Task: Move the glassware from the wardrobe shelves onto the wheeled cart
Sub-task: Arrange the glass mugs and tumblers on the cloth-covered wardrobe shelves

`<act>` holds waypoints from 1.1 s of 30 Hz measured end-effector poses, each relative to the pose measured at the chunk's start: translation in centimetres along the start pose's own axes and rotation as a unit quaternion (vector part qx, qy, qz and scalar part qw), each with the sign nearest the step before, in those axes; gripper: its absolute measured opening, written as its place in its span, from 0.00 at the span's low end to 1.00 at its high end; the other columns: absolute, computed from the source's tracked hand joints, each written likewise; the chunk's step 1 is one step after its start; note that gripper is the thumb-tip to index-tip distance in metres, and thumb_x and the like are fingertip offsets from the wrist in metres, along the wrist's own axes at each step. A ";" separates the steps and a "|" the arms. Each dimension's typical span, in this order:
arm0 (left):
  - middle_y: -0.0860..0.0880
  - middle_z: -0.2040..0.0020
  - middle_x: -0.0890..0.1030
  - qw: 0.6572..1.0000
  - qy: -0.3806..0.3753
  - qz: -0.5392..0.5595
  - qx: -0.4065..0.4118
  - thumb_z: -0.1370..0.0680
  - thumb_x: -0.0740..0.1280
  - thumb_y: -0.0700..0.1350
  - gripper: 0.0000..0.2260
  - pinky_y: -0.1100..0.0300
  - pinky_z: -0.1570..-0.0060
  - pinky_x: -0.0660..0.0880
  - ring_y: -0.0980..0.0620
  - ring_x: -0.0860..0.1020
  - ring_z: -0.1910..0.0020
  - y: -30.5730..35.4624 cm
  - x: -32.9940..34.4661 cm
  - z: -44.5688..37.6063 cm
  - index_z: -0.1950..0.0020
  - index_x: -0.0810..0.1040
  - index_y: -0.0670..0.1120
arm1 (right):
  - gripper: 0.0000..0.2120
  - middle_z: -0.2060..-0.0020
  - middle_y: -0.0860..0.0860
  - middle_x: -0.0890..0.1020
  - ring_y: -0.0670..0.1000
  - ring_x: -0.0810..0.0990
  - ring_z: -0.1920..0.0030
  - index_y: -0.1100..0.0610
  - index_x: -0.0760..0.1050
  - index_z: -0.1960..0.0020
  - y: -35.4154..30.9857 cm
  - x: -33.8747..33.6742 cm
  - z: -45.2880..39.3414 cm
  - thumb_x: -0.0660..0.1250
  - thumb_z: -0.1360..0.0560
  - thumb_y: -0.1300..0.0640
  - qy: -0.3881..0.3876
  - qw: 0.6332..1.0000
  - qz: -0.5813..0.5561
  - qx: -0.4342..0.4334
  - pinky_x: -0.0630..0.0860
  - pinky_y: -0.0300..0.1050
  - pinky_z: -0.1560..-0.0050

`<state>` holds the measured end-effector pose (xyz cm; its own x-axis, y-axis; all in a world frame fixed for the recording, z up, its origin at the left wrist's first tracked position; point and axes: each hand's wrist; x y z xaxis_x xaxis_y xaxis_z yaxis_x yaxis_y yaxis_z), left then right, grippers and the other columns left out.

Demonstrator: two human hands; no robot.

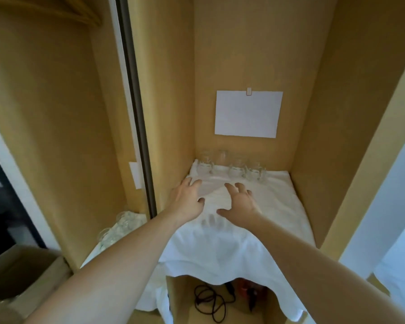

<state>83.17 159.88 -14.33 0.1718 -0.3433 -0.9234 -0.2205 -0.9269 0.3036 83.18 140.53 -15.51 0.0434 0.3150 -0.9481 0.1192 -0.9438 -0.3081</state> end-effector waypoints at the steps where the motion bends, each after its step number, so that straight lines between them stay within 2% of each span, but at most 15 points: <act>1: 0.43 0.23 0.66 1.000 0.003 -0.003 -0.003 0.20 0.64 0.53 0.27 0.49 0.30 0.65 0.40 0.64 0.26 -0.8 -0.4 0.6 0.21 0.64 0.50 | 0.44 0.21 0.55 0.56 0.62 0.61 0.25 0.49 0.52 0.19 -0.9 0.3 0.1 0.70 0.25 0.39 0.000 1.000 0.000 -0.003 0.68 0.58 0.29; 6: 0.46 0.34 0.72 0.999 -0.006 -0.030 -0.015 0.20 0.64 0.52 0.20 0.49 0.34 0.69 0.41 0.68 0.31 -5.4 -3.2 3.5 0.28 0.71 0.49 | 0.42 0.22 0.54 0.58 0.61 0.63 0.26 0.48 0.54 0.19 -6.3 2.0 -0.2 0.71 0.26 0.39 -0.002 1.000 -0.023 -0.009 0.69 0.56 0.31; 8: 0.45 0.31 0.71 0.999 -0.011 -0.030 -0.032 0.20 0.65 0.51 0.20 0.49 0.34 0.68 0.40 0.66 0.29 -7.8 -4.2 4.9 0.29 0.71 0.48 | 0.42 0.22 0.54 0.58 0.60 0.63 0.27 0.48 0.54 0.19 -9.3 3.1 -0.1 0.71 0.26 0.40 -0.008 0.999 -0.034 -0.021 0.69 0.55 0.31; 11: 0.45 0.24 0.65 0.998 -0.005 -0.028 -0.062 0.20 0.65 0.51 0.25 0.47 0.30 0.68 0.41 0.62 0.25 -12.1 -5.8 7.1 0.23 0.66 0.50 | 0.42 0.23 0.54 0.60 0.60 0.63 0.27 0.49 0.55 0.19 -14.1 5.0 0.1 0.71 0.26 0.41 -0.018 0.998 -0.042 -0.048 0.69 0.55 0.31; 15: 0.44 0.21 0.62 0.995 -0.014 -0.043 -0.091 0.19 0.65 0.54 0.28 0.46 0.28 0.66 0.41 0.60 0.23 -17.8 -7.6 9.5 0.21 0.63 0.51 | 0.41 0.26 0.55 0.63 0.62 0.65 0.29 0.49 0.56 0.20 -19.9 7.5 0.6 0.72 0.26 0.42 -0.032 0.996 -0.049 -0.069 0.71 0.56 0.32; 23: 0.44 0.20 0.61 0.994 -0.023 -0.026 -0.106 0.19 0.64 0.54 0.27 0.45 0.27 0.65 0.41 0.58 0.22 -27.2 -9.7 13.4 0.20 0.63 0.51 | 0.42 0.25 0.55 0.61 0.60 0.66 0.28 0.47 0.55 0.20 -28.7 12.4 1.5 0.71 0.27 0.40 -0.044 0.996 -0.054 -0.059 0.71 0.55 0.32; 27: 0.45 0.21 0.62 0.993 -0.052 -0.025 -0.102 0.19 0.64 0.54 0.27 0.46 0.28 0.66 0.40 0.60 0.23 -31.2 -9.4 15.1 0.21 0.64 0.51 | 0.42 0.26 0.54 0.63 0.61 0.65 0.28 0.47 0.56 0.20 -31.5 15.6 2.1 0.71 0.27 0.38 -0.056 0.996 -0.050 -0.037 0.70 0.54 0.31; 31: 0.45 0.22 0.64 0.991 -0.082 -0.003 -0.109 0.19 0.65 0.53 0.28 0.49 0.28 0.63 0.40 0.62 0.25 -34.6 -8.3 16.2 0.21 0.63 0.50 | 0.41 0.26 0.55 0.64 0.61 0.65 0.27 0.48 0.57 0.21 -32.9 19.4 2.8 0.71 0.27 0.39 -0.098 0.994 -0.048 -0.015 0.68 0.55 0.30; 33: 0.44 0.22 0.63 0.988 -0.099 0.005 -0.119 0.19 0.65 0.53 0.29 0.49 0.27 0.62 0.40 0.61 0.24 -36.2 -7.8 16.3 0.20 0.61 0.51 | 0.41 0.25 0.55 0.62 0.60 0.64 0.27 0.47 0.56 0.20 -33.6 21.0 2.6 0.70 0.26 0.38 -0.122 0.991 -0.047 -0.001 0.70 0.54 0.31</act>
<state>74.18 198.59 -21.98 -0.0265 -0.3377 -0.9409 0.0146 -0.9412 0.3374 77.50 178.55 -25.25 -0.2091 0.3683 -0.9059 0.1127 -0.9111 -0.3965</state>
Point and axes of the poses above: each hand's wrist, its own z-axis away from the middle knuckle, its own x-axis out of the palm, y = z × x
